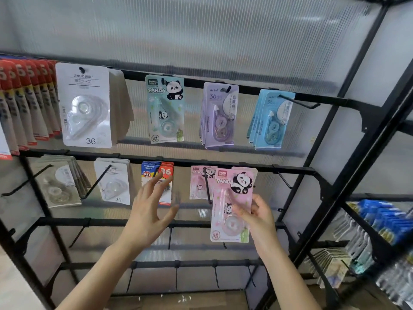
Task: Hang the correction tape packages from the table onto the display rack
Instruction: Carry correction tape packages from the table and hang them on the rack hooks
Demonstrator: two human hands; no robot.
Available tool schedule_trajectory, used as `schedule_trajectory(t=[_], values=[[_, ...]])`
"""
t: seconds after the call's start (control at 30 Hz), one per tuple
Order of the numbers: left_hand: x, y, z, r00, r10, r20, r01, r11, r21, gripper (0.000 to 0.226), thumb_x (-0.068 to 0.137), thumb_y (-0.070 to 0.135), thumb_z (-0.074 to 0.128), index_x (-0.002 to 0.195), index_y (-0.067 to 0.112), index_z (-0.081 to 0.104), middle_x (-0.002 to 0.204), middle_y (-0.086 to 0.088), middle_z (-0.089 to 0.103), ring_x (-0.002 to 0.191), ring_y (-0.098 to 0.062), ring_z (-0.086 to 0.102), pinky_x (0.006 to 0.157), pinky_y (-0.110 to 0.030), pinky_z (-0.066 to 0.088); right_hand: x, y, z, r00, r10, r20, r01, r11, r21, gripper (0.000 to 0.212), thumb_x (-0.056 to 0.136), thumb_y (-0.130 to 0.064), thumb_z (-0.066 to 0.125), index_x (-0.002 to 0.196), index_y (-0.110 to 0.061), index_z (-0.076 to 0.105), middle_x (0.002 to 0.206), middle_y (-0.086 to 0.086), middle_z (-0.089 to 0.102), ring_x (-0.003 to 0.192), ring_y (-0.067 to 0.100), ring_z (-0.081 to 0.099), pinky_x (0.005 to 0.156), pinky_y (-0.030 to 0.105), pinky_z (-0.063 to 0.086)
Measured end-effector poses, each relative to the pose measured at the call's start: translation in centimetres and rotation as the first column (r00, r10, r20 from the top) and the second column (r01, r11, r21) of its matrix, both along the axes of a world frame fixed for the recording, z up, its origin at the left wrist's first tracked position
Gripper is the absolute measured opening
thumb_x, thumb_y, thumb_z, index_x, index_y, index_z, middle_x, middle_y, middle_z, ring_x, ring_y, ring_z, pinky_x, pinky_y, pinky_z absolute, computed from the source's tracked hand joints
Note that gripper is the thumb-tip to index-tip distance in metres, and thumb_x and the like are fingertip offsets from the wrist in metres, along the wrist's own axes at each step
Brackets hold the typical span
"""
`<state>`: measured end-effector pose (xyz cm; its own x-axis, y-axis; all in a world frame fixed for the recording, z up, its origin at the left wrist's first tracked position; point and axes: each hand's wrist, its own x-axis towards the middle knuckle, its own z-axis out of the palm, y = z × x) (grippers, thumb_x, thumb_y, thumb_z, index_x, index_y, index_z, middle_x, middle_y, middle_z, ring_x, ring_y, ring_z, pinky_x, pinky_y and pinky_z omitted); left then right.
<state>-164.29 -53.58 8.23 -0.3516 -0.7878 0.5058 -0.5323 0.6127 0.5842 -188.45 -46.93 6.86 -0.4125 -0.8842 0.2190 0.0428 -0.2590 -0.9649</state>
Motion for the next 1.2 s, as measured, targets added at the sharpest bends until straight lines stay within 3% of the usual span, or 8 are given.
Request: schedule_trajectory(t=[0.13, 0.43, 0.5, 0.63, 0.8, 1.0, 1.13, 1.2], values=[[-1.0, 0.4, -1.0, 0.997, 0.057, 0.06, -0.057, 0.998, -0.001, 0.07, 0.081, 0.055, 0.041, 0.141, 0.018, 0.041, 0.146, -0.008, 0.035, 0.135, -0.028, 0.033, 0.109, -0.048, 0.03, -1.7, 1.4, -2.0, 0.999, -0.043, 0.008, 0.043, 0.998, 0.05, 0.029, 0.076, 0.007, 0.07, 0.097, -0.01, 0.061, 0.089, -0.006, 0.073, 0.084, 0.005, 0.068, 0.065, 0.018, 0.054], [-2.0, -0.2, -2.2, 0.966, 0.208, 0.154, -0.197, 0.977, -0.088, 0.062, 0.082, 0.018, 0.072, 0.138, 0.01, 0.045, 0.144, -0.016, 0.039, 0.134, -0.038, 0.032, 0.109, -0.056, 0.027, 0.6, 1.4, -4.9, 0.998, 0.06, -0.006, -0.058, 0.985, 0.161, 0.037, 0.069, -0.016, 0.081, 0.101, -0.01, 0.064, 0.096, 0.0, 0.074, 0.09, 0.015, 0.07, 0.07, 0.026, 0.055], [-1.7, -0.5, -1.9, 0.956, 0.237, 0.174, -0.222, 0.97, -0.101, 0.064, 0.082, 0.019, 0.072, 0.139, 0.01, 0.044, 0.145, -0.016, 0.038, 0.135, -0.038, 0.03, 0.11, -0.055, 0.024, 1.5, 1.0, -5.4, 0.996, 0.088, -0.013, -0.084, 0.981, 0.173, 0.033, 0.07, -0.013, 0.081, 0.097, -0.009, 0.064, 0.094, 0.002, 0.074, 0.089, 0.016, 0.069, 0.075, 0.03, 0.055], [-1.3, -1.2, -1.4, 0.947, 0.264, 0.185, -0.245, 0.962, -0.118, 0.063, 0.083, 0.017, 0.07, 0.139, 0.01, 0.044, 0.145, -0.014, 0.039, 0.134, -0.035, 0.031, 0.11, -0.049, 0.022, 2.5, 0.4, -6.1, 0.995, 0.096, -0.035, -0.09, 0.984, 0.152, 0.027, 0.07, -0.012, 0.079, 0.091, -0.008, 0.062, 0.087, -0.001, 0.074, 0.079, 0.01, 0.068, 0.068, 0.022, 0.052], [-1.2, -2.0, -1.1, 0.943, 0.259, 0.211, -0.234, 0.963, -0.135, 0.062, 0.084, 0.018, 0.069, 0.139, 0.01, 0.044, 0.143, -0.015, 0.04, 0.133, -0.036, 0.033, 0.109, -0.048, 0.023, 2.9, -0.5, -7.0, 0.998, 0.047, -0.048, -0.037, 0.982, 0.187, 0.032, 0.073, -0.015, 0.079, 0.095, -0.001, 0.061, 0.096, 0.016, 0.071, 0.092, 0.03, 0.067, 0.084, 0.045, 0.052], [-1.6, -3.6, -0.7, 0.918, 0.272, 0.288, -0.223, 0.956, -0.192, 0.058, 0.084, 0.019, 0.068, 0.137, 0.009, 0.047, 0.14, -0.016, 0.045, 0.132, -0.037, 0.036, 0.11, -0.05, 0.024, 2.4, -4.3, -6.7, 0.999, 0.034, -0.015, -0.029, 0.961, 0.276, 0.03, 0.07, -0.027, 0.081, 0.094, -0.021, 0.063, 0.091, -0.009, 0.073, 0.087, 0.009, 0.068, 0.07, 0.022, 0.054], [-1.8, -5.4, -0.6, 0.866, 0.265, 0.423, -0.197, 0.96, -0.199, 0.058, 0.093, 0.033, 0.052, 0.146, 0.019, 0.032, 0.15, -0.005, 0.033, 0.142, -0.025, 0.021, 0.117, -0.039, 0.008, 1.3, -8.0, -7.3, 0.998, 0.02, -0.054, -0.001, 0.942, 0.335, 0.026, 0.079, -0.012, 0.076, 0.101, -0.018, 0.063, 0.102, 0.0, 0.071, 0.094, 0.016, 0.067, 0.076, 0.028, 0.054], [-2.0, -6.0, -0.8, 0.845, 0.278, 0.457, -0.201, 0.957, -0.21, 0.058, 0.095, 0.037, 0.045, 0.148, 0.022, 0.026, 0.152, -0.001, 0.029, 0.143, -0.021, 0.018, 0.117, -0.036, 0.005, 1.0, -9.9, -7.2, 0.998, 0.02, -0.064, 0.006, 0.924, 0.383, 0.022, 0.081, -0.012, 0.074, 0.1, -0.017, 0.064, 0.099, 0.0, 0.071, 0.088, 0.013, 0.067, 0.069, 0.023, 0.054]])
